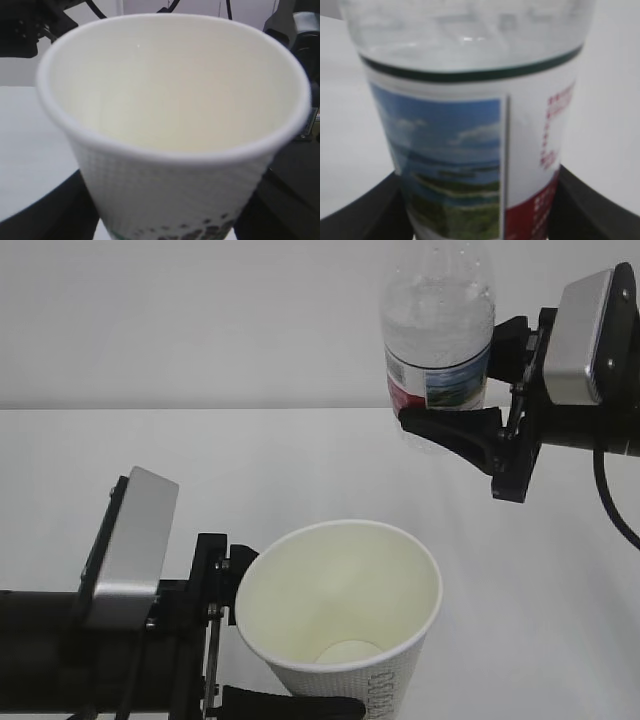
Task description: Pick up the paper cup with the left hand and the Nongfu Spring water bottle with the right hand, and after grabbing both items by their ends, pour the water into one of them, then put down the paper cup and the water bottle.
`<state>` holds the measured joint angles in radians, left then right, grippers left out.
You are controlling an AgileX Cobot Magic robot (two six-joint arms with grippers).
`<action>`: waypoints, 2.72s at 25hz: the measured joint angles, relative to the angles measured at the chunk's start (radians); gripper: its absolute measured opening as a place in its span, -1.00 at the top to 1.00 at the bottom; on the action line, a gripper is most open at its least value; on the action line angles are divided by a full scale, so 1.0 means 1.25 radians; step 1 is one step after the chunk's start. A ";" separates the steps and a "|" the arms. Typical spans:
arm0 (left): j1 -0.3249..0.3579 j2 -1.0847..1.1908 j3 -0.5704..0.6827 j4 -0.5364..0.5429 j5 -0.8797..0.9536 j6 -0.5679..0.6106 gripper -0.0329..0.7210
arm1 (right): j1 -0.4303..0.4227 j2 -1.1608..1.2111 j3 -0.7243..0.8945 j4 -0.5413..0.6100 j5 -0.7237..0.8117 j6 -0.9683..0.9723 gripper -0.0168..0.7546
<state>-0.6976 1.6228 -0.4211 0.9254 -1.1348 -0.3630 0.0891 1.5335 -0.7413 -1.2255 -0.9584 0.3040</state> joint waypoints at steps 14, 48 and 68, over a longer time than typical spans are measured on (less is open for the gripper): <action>0.000 0.000 0.000 0.025 0.036 0.000 -0.51 | 0.000 -0.004 0.000 0.000 0.008 -0.122 -0.35; 0.000 0.001 -0.071 -0.041 0.092 -0.002 -0.51 | 0.000 -0.006 0.000 0.073 0.012 -0.394 -0.35; 0.000 0.001 -0.076 -0.030 0.091 -0.003 -0.51 | 0.000 -0.006 0.000 0.158 0.012 -0.586 -0.35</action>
<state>-0.6976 1.6243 -0.5161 0.8879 -1.0208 -0.3668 0.0891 1.5263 -0.7413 -1.0286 -0.9437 -0.4288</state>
